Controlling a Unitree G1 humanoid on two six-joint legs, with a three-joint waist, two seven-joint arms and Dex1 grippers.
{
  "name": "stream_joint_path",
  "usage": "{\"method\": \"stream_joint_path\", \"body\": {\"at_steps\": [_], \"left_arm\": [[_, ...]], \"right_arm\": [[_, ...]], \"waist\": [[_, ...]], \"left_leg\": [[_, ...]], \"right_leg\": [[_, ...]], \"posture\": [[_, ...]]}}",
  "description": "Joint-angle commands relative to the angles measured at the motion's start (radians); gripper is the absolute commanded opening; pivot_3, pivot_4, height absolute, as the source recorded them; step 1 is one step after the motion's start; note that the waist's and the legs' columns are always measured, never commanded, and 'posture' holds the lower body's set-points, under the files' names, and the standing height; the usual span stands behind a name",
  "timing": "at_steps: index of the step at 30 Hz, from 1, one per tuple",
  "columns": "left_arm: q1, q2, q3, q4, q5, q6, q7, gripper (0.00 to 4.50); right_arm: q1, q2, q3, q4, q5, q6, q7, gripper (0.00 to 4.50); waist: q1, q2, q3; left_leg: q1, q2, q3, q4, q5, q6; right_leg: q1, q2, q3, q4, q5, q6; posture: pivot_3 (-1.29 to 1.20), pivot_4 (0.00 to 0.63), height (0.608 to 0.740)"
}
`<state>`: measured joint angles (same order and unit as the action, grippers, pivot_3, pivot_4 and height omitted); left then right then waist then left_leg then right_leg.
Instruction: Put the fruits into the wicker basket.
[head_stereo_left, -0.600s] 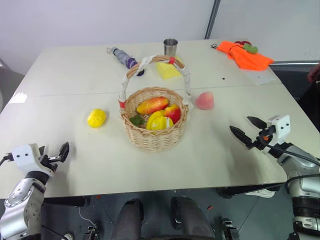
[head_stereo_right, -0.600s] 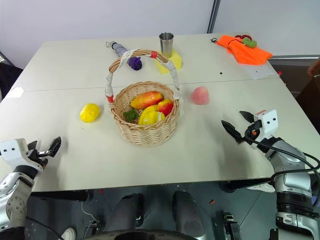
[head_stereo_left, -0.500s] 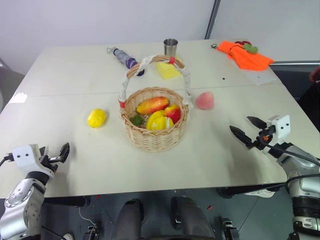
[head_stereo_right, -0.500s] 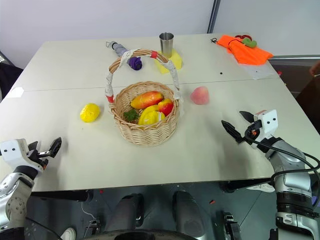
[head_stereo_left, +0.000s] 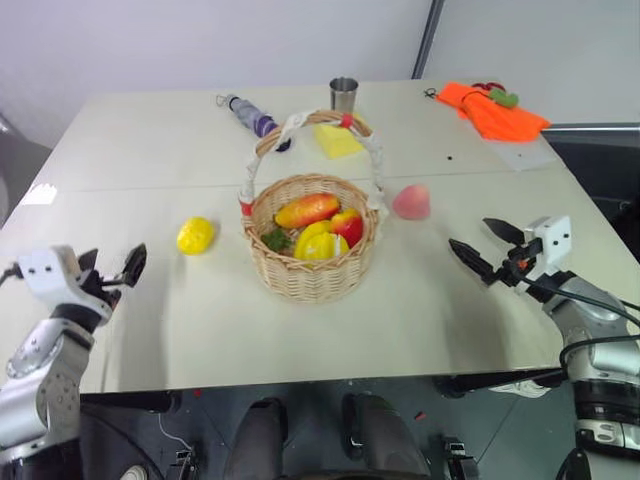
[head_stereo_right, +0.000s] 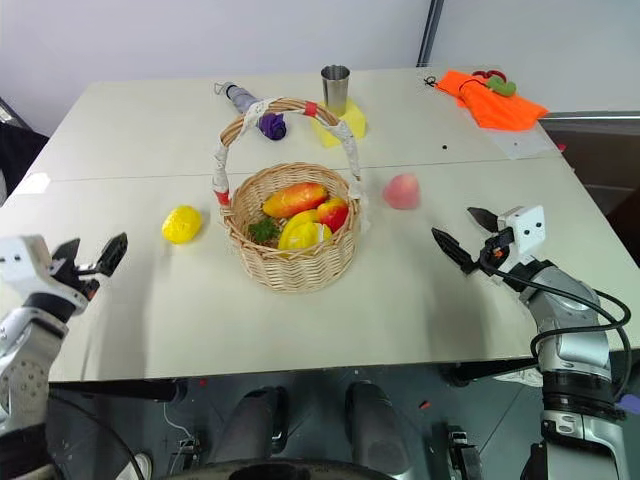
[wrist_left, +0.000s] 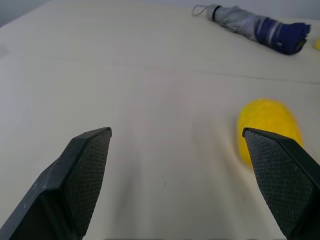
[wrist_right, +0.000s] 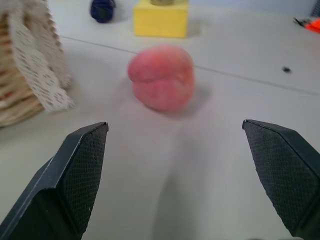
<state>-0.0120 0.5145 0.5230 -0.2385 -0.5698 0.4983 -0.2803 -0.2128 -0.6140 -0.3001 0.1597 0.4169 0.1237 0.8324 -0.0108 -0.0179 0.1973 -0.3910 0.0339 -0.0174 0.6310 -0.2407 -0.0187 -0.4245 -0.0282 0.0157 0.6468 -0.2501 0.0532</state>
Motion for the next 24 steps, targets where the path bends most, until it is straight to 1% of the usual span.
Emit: {"method": "stream_joint_path", "body": {"at_steps": [1,6,9,13,18,24], "left_arm": [[-0.089,0.058,-0.055,-0.053,-0.003,0.094,0.013,4.5],[-0.199,0.128,-0.136,-0.031,0.013,0.232,0.008,4.5],[-0.253,0.151,-0.189,-0.008,0.038,0.29,0.008,4.5],[-0.316,0.151,-0.259,0.045,0.079,0.344,0.01,4.5],[-0.356,0.136,-0.308,0.095,0.116,0.379,0.007,4.5],[-0.375,0.116,-0.328,0.124,0.14,0.405,0.0,4.5]], "right_arm": [[0.007,-0.044,-0.027,-0.122,0.063,0.053,0.035,4.49],[0.064,-0.122,-0.03,-0.325,0.164,0.192,0.107,4.49],[0.055,-0.164,-0.028,-0.446,0.231,0.268,0.118,4.49],[-0.004,-0.186,0.015,-0.593,0.305,0.352,0.106,4.49],[-0.083,-0.185,0.099,-0.727,0.348,0.422,0.078,4.49],[-0.119,-0.169,0.159,-0.79,0.361,0.447,0.05,4.49]], "waist": [[0.0,0.0,0.0],[-0.007,-0.001,0.0],[-0.008,-0.001,0.0],[-0.007,-0.001,0.001],[-0.003,-0.002,0.001],[-0.001,-0.002,0.001]], "left_leg": [[0.0,0.0,0.0,0.0,0.0,0.0],[0.0,0.0,0.0,-0.001,0.0,0.0],[0.001,0.0,0.0,-0.001,0.0,0.0],[0.001,0.0,-0.001,0.0,0.0,0.0],[0.0,0.0,-0.001,0.0,0.0,0.0],[-0.001,0.0,-0.001,0.0,0.0,0.0]], "right_leg": [[0.0,0.0,0.0,0.0,0.0,0.0],[0.0,0.0,0.0,0.0,0.002,0.003],[0.0,0.001,0.0,0.001,0.001,0.004],[0.0,0.002,0.0,0.001,0.0,0.001],[0.0,0.001,0.0,0.0,0.001,0.003],[-0.001,0.0,0.0,0.0,0.001,0.002]], "posture": [[0.0,0.15,0.74],[0.0,0.15,0.74],[0.0,0.15,0.74],[0.0,0.15,0.74],[0.0,0.15,0.74],[0.0,0.15,0.74]]}}
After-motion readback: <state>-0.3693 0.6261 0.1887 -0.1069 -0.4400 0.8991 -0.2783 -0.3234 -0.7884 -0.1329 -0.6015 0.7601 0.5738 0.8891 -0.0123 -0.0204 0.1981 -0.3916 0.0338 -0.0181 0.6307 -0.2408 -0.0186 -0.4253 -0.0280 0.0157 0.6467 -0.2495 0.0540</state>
